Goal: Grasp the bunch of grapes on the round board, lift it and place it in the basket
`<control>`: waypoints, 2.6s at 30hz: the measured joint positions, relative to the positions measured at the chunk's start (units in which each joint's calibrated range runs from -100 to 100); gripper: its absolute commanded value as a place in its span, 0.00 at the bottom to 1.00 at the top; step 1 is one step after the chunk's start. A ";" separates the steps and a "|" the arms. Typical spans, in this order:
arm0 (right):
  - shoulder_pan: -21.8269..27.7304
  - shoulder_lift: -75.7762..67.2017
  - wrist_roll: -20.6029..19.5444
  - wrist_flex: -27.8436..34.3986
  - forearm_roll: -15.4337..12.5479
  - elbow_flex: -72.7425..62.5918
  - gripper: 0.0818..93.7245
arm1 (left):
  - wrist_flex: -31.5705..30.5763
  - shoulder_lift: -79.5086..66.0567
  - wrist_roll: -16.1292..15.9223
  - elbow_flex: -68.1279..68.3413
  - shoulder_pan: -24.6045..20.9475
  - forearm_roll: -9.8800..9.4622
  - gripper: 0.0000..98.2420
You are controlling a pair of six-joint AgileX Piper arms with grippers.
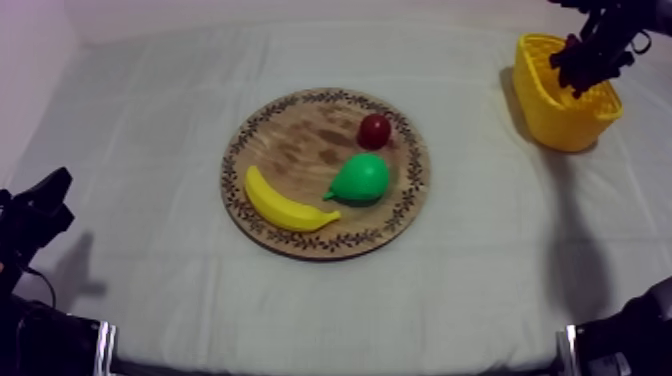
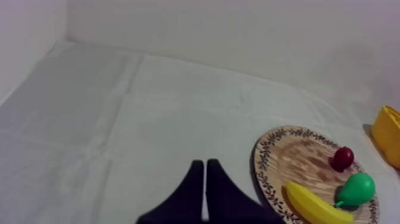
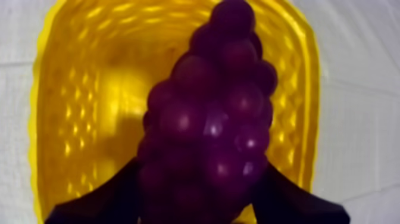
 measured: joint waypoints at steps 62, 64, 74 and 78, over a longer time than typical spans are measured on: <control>-1.38 -71.55 3.87 -35.62 -3.55 65.85 0.30 | 0.00 0.00 0.00 0.00 0.00 0.00 0.00; -1.74 -74.66 4.89 -36.54 -4.66 69.16 0.27 | 0.00 0.00 0.00 0.00 0.00 0.00 0.00; -3.47 -90.06 8.43 -37.73 -8.55 82.54 0.10 | 0.00 0.00 0.00 0.00 0.00 0.00 0.00; -3.97 -95.55 10.45 -37.64 -11.10 85.97 0.04 | 0.00 0.00 0.00 0.00 0.00 0.00 0.00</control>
